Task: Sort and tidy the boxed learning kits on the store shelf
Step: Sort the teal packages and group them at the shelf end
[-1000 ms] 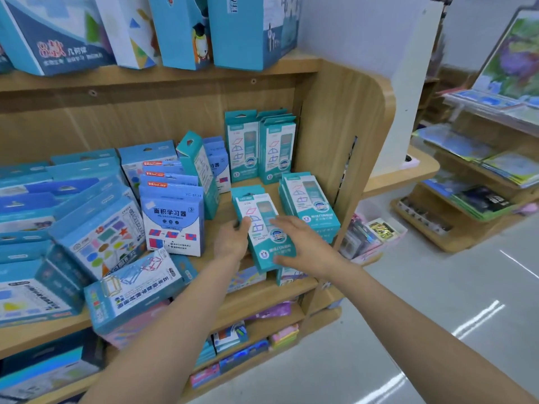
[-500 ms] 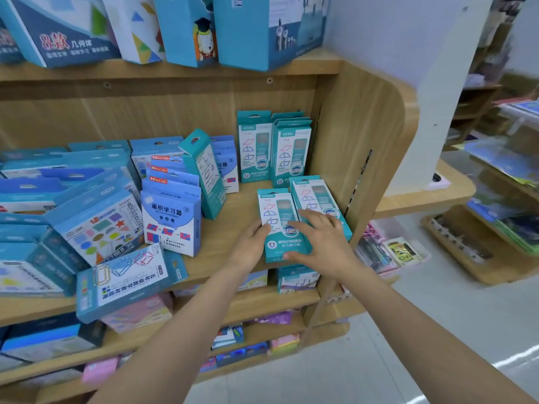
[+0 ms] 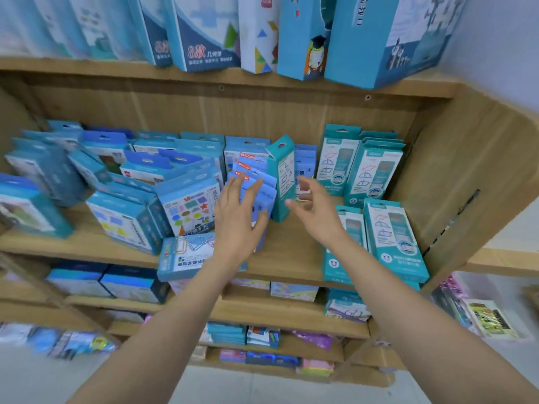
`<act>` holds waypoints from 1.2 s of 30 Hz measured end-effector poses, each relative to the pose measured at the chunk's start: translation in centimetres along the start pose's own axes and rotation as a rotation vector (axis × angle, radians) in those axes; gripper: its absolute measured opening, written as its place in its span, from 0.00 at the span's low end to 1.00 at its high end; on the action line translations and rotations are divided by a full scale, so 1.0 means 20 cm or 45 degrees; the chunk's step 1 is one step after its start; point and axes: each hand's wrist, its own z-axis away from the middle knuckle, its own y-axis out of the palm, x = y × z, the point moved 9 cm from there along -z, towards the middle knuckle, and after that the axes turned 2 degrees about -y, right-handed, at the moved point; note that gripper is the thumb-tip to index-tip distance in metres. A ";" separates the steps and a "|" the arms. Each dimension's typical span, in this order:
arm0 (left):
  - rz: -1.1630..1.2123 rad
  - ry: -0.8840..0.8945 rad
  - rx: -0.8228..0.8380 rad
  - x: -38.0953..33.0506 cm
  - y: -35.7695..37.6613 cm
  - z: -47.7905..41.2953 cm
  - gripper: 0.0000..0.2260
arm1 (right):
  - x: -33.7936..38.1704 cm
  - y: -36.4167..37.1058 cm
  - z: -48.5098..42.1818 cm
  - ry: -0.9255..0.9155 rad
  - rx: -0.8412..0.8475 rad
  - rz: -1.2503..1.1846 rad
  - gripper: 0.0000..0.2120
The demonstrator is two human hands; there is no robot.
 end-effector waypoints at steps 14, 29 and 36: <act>-0.008 0.341 0.125 0.09 0.17 -0.20 0.26 | -0.06 0.07 -0.41 0.238 -0.160 -0.056 0.40; 0.271 0.386 0.021 0.00 0.13 -0.20 0.24 | 0.01 -0.30 -0.13 0.066 -0.574 -0.457 0.28; 0.831 0.018 0.517 -0.29 0.30 -0.14 0.19 | -0.07 -0.37 0.05 0.261 -0.390 -0.888 0.18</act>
